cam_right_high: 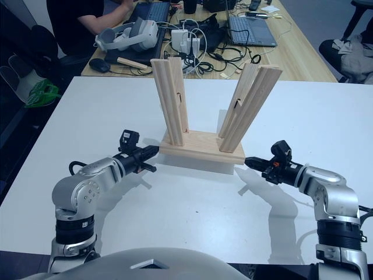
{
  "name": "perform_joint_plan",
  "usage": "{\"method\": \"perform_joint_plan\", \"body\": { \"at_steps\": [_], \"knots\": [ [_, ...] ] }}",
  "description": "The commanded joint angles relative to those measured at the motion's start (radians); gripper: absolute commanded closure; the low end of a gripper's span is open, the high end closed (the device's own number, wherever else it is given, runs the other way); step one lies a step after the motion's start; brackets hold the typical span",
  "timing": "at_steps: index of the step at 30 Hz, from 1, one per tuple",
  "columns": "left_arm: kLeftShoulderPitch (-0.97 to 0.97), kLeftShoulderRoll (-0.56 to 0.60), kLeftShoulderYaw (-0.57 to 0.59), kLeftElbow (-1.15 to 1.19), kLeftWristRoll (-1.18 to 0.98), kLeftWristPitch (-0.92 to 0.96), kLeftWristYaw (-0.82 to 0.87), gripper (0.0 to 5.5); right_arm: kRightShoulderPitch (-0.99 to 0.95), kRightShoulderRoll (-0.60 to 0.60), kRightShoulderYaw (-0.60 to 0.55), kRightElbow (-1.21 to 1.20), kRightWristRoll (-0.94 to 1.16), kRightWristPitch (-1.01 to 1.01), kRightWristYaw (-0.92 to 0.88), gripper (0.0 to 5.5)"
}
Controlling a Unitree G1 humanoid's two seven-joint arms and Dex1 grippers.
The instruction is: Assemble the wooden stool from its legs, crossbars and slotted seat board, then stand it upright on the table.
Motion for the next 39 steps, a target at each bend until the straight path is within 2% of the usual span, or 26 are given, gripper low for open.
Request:
{"method": "perform_joint_plan", "body": {
  "at_steps": [1, 15, 39],
  "knots": [
    [-0.035, -0.064, -0.049, -0.03, -0.122, 0.015, -0.071, 5.47, -0.057, 0.067, 0.034, -0.087, 0.104, 0.003, 0.032, 5.5],
    [-0.047, -0.1, -0.012, -0.056, -0.178, -0.01, -0.091, 5.47, -0.082, 0.098, 0.012, -0.131, 0.157, 0.063, 0.002, 5.5],
    [-0.051, -0.095, -0.005, -0.063, -0.231, -0.04, -0.079, 5.47, -0.105, 0.118, -0.015, -0.192, 0.234, 0.14, -0.034, 5.5]
  ]
}}
